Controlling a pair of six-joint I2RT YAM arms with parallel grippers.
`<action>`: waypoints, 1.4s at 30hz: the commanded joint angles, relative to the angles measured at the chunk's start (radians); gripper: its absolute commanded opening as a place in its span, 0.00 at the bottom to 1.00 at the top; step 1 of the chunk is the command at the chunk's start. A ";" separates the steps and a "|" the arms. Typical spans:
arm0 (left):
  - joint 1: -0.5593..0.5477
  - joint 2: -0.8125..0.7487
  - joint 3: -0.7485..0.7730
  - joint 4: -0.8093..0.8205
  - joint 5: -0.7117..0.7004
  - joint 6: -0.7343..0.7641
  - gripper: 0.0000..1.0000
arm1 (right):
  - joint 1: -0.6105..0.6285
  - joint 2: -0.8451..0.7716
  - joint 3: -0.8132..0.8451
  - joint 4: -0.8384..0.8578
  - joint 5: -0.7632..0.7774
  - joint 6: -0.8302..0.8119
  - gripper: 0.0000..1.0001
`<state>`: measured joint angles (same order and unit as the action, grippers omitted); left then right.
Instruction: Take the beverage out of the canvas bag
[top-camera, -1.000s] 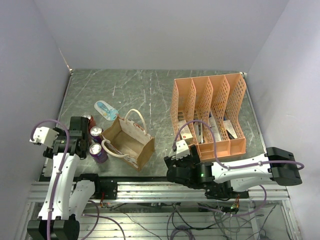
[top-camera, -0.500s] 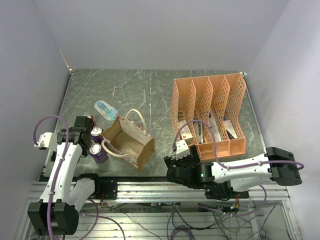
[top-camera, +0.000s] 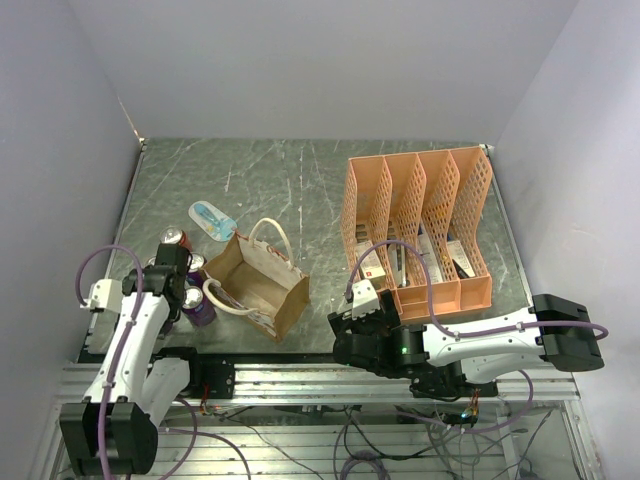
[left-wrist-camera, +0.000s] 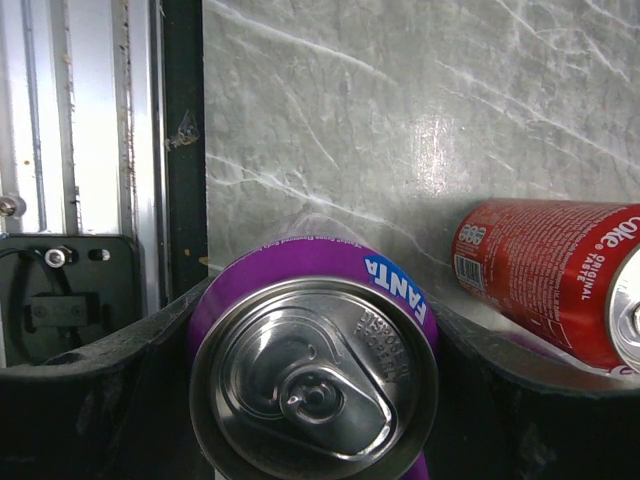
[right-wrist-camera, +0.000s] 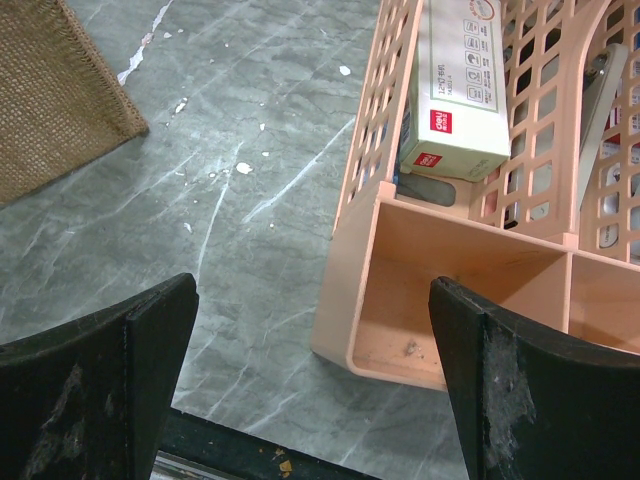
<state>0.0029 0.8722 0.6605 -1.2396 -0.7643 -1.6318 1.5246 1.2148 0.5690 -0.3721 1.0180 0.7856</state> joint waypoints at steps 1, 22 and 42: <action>0.008 -0.011 -0.017 0.105 -0.012 -0.013 0.11 | 0.003 -0.002 0.021 -0.010 0.036 0.019 1.00; 0.008 0.002 -0.053 0.135 0.020 -0.035 0.90 | 0.003 0.024 0.034 -0.022 0.042 0.027 1.00; 0.007 -0.336 0.251 0.287 0.072 0.468 0.99 | -0.038 -0.033 0.040 -0.087 0.132 0.067 1.00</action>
<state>0.0029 0.5995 0.8463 -1.1297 -0.7258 -1.4353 1.5158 1.2255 0.5781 -0.4126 1.0618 0.8185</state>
